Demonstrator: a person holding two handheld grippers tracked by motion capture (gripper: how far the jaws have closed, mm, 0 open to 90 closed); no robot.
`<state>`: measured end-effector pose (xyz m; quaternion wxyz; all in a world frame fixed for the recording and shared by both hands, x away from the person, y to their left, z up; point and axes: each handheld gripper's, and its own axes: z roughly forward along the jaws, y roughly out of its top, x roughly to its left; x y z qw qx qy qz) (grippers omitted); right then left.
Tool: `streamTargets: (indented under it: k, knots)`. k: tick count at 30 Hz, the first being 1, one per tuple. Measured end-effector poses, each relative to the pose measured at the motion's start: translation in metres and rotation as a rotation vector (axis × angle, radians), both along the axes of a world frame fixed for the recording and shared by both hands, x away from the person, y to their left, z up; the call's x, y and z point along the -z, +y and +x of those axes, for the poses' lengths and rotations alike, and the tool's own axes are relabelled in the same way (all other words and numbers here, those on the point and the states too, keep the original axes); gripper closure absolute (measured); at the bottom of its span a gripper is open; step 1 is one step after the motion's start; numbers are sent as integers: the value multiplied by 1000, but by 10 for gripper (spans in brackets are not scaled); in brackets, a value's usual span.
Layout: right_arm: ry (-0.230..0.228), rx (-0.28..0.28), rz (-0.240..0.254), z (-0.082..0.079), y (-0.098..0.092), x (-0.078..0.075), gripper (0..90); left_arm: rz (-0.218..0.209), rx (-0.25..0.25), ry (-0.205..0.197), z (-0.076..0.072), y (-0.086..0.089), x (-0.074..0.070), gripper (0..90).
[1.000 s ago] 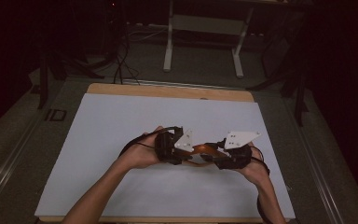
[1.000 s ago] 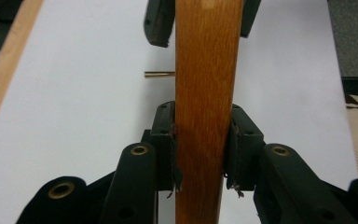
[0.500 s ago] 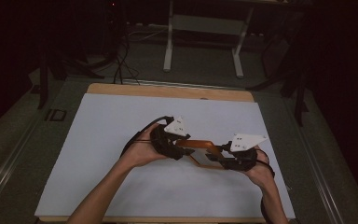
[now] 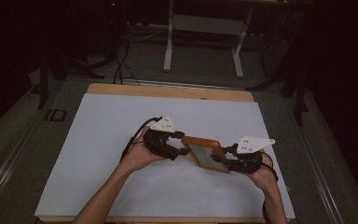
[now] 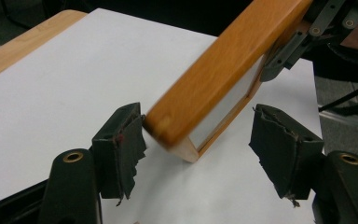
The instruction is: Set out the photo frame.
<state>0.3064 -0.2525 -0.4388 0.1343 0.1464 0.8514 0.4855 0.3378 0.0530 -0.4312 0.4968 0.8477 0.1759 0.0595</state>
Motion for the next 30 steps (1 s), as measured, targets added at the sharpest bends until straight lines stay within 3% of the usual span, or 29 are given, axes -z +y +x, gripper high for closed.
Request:
streamTargets:
  k: [8, 15, 21, 30]
  knots:
    - [10, 28, 31, 0, -9, 5, 685, -54, -43, -29, -2, -3, 17, 324]
    - [17, 39, 49, -1, -13, 7, 685, -86, -68, -17, -2, -10, 27, 321]
    - [24, 44, 63, -1, -16, 9, 685, -121, -87, 9, 1, -25, 42, 313]
    - [26, 43, 66, -1, -19, 11, 686, -99, -63, 26, 2, -45, 55, 306]
